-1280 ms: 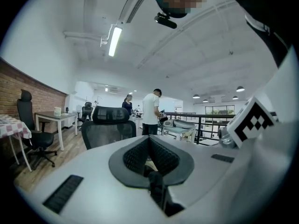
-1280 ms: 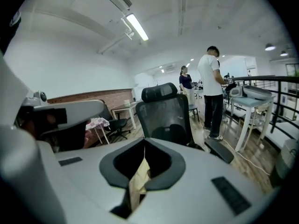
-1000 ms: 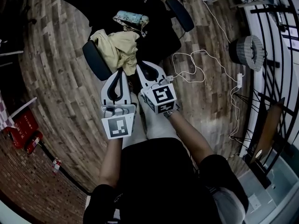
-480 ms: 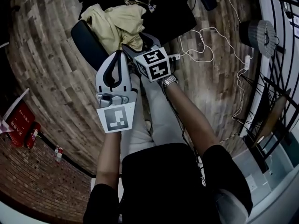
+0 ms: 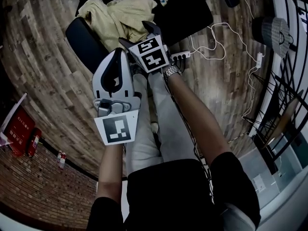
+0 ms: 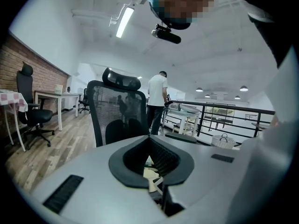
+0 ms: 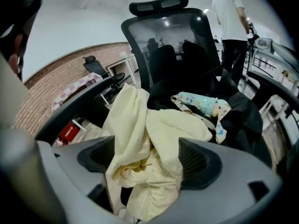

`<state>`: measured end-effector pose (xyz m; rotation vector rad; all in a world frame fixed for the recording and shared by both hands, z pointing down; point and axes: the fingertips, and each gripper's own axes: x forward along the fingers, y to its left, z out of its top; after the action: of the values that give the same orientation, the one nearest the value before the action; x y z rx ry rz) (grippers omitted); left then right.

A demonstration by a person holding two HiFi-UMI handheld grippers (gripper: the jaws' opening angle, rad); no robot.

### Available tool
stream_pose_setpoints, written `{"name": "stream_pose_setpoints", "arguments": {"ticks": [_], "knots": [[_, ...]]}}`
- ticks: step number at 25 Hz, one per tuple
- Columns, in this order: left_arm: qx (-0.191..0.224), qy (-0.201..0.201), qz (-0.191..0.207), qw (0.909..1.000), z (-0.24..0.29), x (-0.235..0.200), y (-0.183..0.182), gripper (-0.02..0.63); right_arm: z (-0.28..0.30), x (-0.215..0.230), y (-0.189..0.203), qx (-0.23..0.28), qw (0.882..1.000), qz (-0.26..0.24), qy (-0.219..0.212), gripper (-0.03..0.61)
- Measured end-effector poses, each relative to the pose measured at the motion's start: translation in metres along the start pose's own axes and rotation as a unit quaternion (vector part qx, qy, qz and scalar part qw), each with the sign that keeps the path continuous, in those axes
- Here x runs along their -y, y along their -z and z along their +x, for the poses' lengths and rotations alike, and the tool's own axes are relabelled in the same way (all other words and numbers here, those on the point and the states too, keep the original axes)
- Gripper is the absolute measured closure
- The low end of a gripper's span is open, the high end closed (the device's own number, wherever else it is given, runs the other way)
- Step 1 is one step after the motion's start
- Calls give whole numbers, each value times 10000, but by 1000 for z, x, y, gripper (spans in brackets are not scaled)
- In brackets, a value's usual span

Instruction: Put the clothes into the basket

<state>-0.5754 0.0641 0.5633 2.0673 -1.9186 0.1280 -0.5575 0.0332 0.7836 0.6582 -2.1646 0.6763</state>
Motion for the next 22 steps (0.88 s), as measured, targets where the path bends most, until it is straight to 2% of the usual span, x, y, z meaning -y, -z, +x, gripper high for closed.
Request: {"name": "stream_pose_setpoints", "arguments": {"ticks": [9, 11, 18, 20, 22], "knots": [[-56, -56, -139, 9999, -4, -16, 25, 601, 50, 6, 20, -302, 9987, -257, 318, 164], [-69, -53, -140, 9999, -6, -18, 28, 600, 53, 10, 23, -311, 9983, -258, 412, 185], [-120, -50, -143, 9998, -7, -21, 35, 600, 55, 26, 31, -435, 9948, -374, 838, 483], [-115, -45, -138, 9998, -6, -21, 35, 600, 55, 26, 33, -479, 9939, -448, 889, 533], [-127, -28, -118, 9998, -6, -20, 35, 600, 54, 24, 32, -492, 9934, -479, 920, 544]]}}
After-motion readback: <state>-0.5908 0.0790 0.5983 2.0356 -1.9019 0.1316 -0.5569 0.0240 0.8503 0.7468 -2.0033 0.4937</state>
